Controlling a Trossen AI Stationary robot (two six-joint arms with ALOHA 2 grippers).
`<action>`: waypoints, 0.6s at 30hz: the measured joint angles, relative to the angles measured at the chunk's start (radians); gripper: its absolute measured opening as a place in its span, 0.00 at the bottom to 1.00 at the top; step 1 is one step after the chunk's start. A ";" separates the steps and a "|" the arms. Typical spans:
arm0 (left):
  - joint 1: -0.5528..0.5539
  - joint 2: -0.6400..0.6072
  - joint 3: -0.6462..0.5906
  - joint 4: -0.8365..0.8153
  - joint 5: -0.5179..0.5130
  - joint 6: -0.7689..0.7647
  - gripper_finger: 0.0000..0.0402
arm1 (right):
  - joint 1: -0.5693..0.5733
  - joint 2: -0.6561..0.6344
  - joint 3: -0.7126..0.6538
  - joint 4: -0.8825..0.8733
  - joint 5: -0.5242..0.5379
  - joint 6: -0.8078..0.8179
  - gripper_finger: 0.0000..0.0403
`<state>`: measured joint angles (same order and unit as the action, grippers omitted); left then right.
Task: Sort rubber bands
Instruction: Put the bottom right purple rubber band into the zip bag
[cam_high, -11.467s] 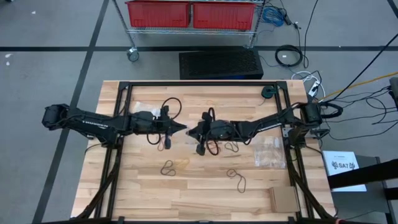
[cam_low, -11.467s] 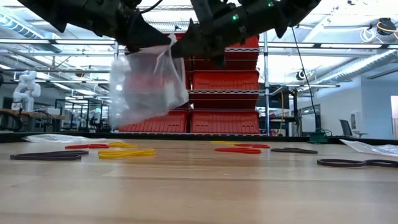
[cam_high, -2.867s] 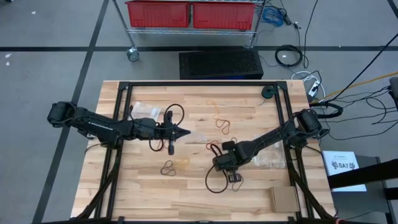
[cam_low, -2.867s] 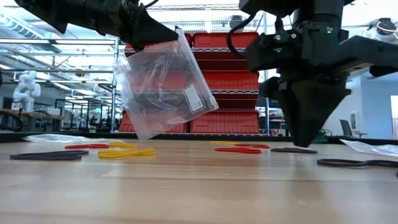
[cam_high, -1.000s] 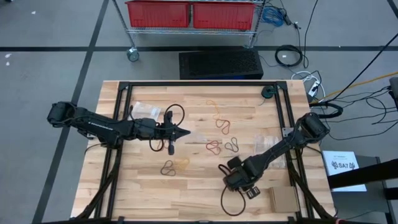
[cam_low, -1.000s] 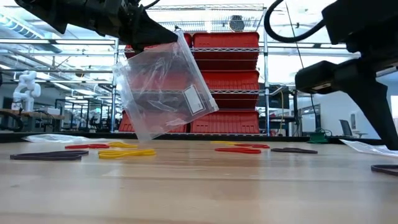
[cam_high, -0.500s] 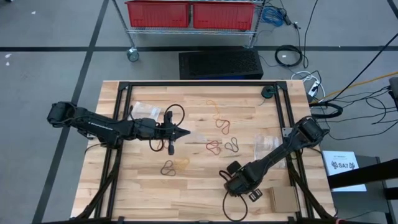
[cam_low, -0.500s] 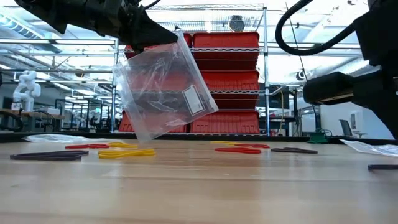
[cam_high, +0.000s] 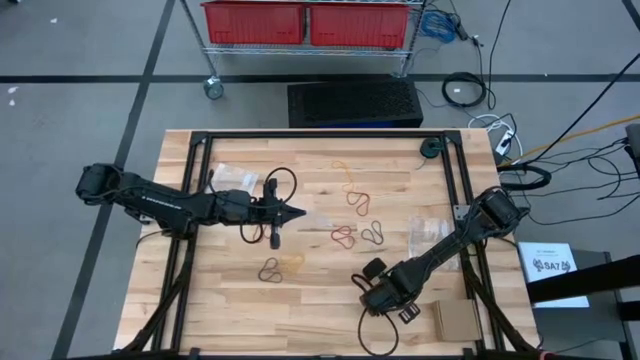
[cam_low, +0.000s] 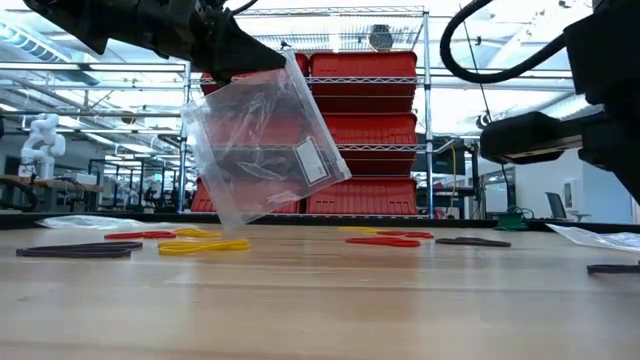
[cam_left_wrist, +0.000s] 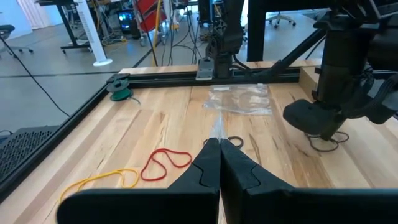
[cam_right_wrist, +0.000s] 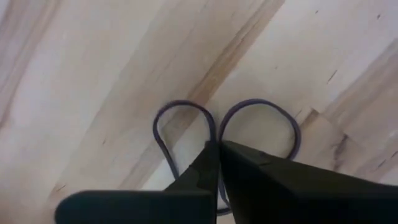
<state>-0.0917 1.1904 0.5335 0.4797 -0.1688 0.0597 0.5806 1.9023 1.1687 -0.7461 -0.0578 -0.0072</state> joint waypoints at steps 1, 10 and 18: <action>0.000 0.000 0.000 0.000 0.000 0.000 0.00 | -0.007 -0.004 0.000 -0.002 -0.001 0.012 0.00; 0.000 0.000 0.000 0.002 0.000 0.000 0.00 | -0.132 -0.068 0.069 0.046 0.167 0.017 0.00; -0.001 0.000 0.000 0.009 0.013 0.000 0.00 | -0.252 -0.124 0.244 0.010 0.403 -0.121 0.00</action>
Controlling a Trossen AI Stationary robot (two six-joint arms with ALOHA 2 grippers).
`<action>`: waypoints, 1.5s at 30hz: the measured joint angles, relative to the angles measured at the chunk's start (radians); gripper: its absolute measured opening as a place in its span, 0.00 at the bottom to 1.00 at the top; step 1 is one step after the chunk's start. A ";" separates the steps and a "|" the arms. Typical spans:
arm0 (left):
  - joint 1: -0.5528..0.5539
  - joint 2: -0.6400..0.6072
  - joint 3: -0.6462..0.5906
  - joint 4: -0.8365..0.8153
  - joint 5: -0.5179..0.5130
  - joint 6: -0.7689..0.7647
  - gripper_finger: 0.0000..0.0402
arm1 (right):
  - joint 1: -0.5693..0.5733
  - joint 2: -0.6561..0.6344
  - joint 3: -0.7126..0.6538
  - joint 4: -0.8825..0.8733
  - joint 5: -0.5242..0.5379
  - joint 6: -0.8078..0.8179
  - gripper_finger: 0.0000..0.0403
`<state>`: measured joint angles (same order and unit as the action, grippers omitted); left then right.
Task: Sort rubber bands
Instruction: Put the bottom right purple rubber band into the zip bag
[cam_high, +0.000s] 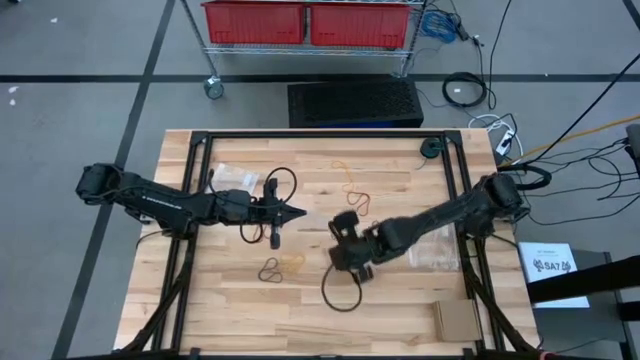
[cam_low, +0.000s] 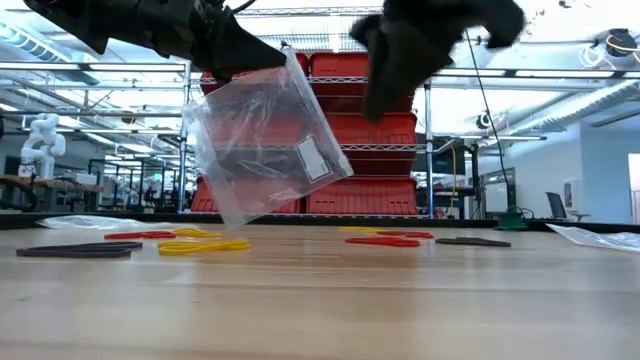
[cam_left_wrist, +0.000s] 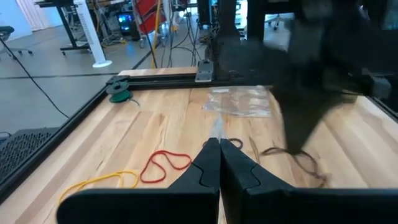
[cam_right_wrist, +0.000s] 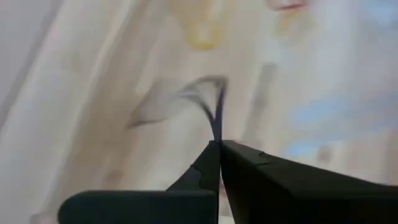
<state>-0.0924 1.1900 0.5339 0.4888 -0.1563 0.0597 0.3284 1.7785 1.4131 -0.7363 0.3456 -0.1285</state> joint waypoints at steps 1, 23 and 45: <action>-0.001 -0.003 0.000 -0.003 0.008 0.000 0.00 | -0.009 -0.007 0.015 -0.013 0.024 -0.006 0.00; -0.009 -0.022 0.000 0.035 0.052 -0.001 0.00 | -0.046 -0.117 0.037 0.149 0.190 -0.062 0.00; -0.021 -0.028 0.000 0.050 0.082 -0.002 0.00 | -0.119 -0.085 0.037 0.215 0.120 0.036 0.00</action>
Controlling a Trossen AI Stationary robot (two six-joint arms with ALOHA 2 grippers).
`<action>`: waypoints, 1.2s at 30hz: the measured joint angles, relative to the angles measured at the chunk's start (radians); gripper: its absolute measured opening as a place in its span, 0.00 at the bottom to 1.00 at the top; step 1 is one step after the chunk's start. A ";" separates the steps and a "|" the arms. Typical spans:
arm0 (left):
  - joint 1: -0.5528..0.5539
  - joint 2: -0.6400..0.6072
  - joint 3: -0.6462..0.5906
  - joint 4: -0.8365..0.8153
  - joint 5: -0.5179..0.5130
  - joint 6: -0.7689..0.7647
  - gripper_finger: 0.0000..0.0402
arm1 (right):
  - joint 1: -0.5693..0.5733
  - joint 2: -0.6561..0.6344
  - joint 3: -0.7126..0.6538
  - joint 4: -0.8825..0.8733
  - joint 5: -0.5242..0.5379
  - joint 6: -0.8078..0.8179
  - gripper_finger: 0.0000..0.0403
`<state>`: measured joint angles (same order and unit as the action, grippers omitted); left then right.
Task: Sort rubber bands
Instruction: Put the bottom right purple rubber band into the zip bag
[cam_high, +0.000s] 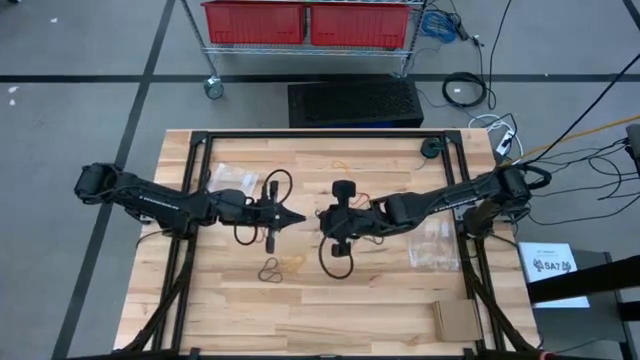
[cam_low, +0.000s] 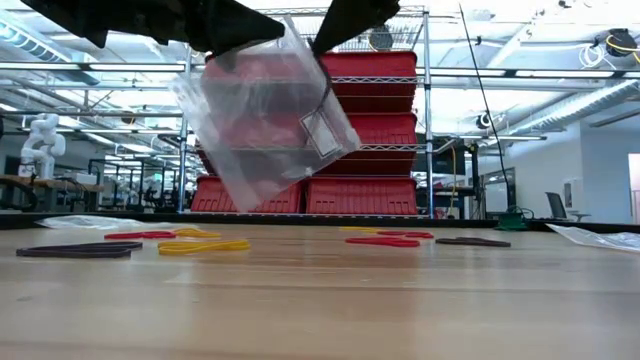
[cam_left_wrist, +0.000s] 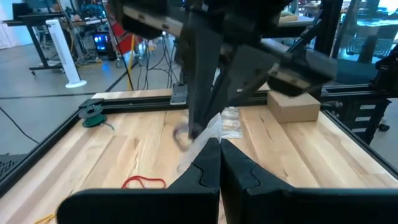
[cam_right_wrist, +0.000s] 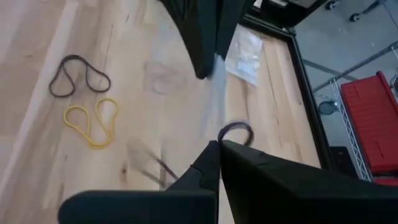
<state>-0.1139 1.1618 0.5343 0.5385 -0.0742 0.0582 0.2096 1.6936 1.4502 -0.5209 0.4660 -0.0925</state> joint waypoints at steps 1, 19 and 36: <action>0.000 0.000 0.000 0.000 0.000 0.000 0.00 | 0.000 0.000 0.000 -0.006 0.000 0.005 0.00; 0.000 0.000 0.000 -0.001 0.000 0.001 0.00 | 0.017 -0.017 0.000 -0.011 -0.077 0.047 0.00; 0.000 -0.061 0.000 -0.111 -0.043 0.002 0.00 | 0.070 -0.086 -0.067 -0.165 -0.153 0.230 0.00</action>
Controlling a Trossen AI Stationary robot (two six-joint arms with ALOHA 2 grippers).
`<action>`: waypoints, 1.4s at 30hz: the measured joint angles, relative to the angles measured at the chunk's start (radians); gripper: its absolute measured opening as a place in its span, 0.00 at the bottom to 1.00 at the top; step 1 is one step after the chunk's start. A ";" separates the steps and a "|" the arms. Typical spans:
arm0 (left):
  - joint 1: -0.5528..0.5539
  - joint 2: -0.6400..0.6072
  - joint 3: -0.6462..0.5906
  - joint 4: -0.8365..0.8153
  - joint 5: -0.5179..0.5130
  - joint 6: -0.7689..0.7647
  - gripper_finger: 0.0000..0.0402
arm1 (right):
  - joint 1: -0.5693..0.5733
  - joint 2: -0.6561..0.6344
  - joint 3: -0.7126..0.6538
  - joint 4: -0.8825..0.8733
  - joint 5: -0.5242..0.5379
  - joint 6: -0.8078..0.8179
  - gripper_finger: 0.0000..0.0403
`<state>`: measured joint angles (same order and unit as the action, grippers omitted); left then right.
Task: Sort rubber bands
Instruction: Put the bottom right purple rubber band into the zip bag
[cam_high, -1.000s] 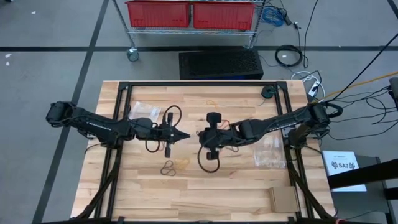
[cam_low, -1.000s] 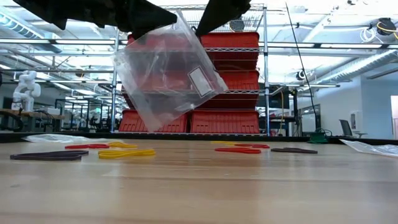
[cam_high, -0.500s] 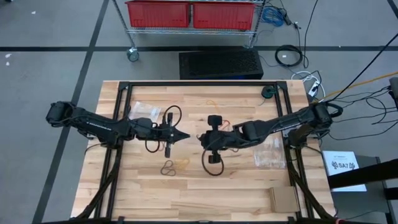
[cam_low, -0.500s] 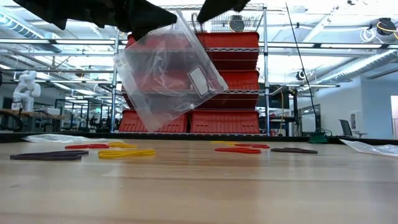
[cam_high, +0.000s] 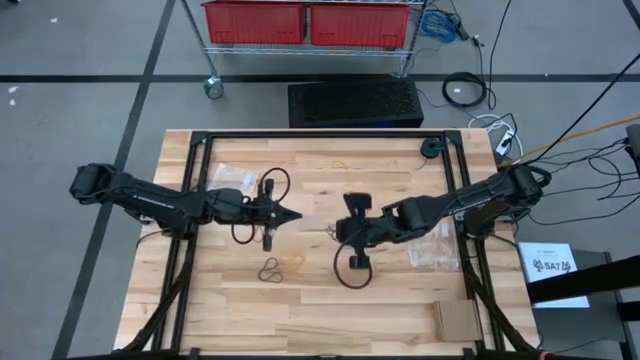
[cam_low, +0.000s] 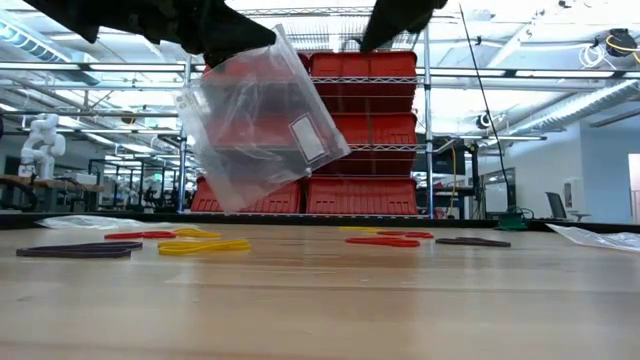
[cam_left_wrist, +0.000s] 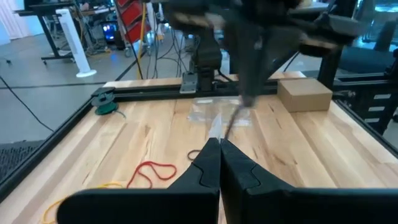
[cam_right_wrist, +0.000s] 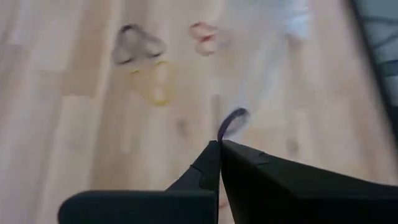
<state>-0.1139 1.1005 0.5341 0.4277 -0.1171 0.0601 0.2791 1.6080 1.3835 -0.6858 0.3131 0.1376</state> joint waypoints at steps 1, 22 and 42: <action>0.000 -0.003 0.000 -0.002 -0.002 0.000 0.00 | 0.004 0.000 -0.018 0.020 -0.030 0.010 0.00; 0.000 -0.018 0.000 -0.029 -0.044 0.000 0.00 | 0.033 0.000 -0.329 0.037 -0.241 0.256 0.00; 0.000 -0.018 0.000 -0.029 -0.045 0.000 0.00 | 0.022 0.001 -0.386 0.254 -0.419 0.199 0.00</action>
<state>-0.1135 1.0828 0.5339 0.3987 -0.1619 0.0602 0.3015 1.6092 0.9974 -0.4321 -0.1064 0.3370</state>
